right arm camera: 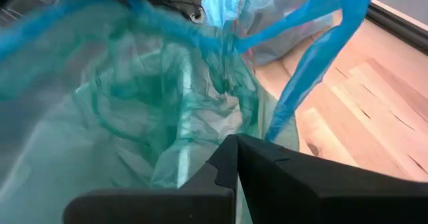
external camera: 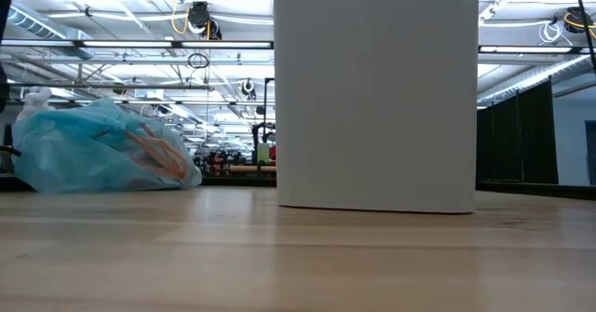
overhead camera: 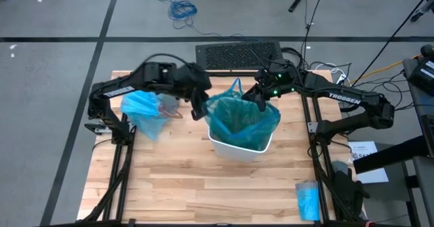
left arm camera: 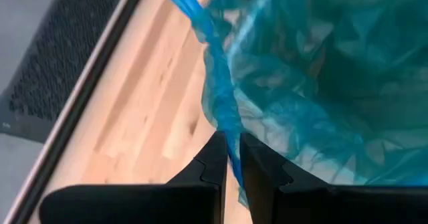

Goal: Place trash/remove bag and relplace
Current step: Insert the new blue trash bag into the white trash bin

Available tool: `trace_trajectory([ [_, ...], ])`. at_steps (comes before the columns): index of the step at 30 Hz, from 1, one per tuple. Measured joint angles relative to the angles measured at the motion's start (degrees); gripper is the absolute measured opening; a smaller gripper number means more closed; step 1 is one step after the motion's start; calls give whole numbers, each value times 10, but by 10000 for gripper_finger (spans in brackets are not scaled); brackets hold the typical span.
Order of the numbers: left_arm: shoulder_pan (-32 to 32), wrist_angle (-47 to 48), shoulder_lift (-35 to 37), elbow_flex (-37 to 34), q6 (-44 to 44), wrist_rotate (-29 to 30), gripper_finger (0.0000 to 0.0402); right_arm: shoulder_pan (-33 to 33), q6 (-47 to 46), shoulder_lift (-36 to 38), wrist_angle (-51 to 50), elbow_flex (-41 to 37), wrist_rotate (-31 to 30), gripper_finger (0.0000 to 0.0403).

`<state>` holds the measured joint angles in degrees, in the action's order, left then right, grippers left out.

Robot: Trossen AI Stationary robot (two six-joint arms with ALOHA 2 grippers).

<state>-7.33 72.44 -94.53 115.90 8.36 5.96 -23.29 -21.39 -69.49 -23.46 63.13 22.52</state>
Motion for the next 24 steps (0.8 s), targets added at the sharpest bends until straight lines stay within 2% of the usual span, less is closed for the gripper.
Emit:
trace_trajectory([
  [6, 8, -38, -20, -2, 1, -5, 43, 0, -2, 0, 0, 0, 0, 0],
  [11, 9, -117, -15, -3, -17, -52, 43, 0, -2, 0, 1, 0, 0, 0],
  [24, -15, -90, -19, -3, -36, -48, 43, 2, -2, 0, 0, 0, 0, 0],
])
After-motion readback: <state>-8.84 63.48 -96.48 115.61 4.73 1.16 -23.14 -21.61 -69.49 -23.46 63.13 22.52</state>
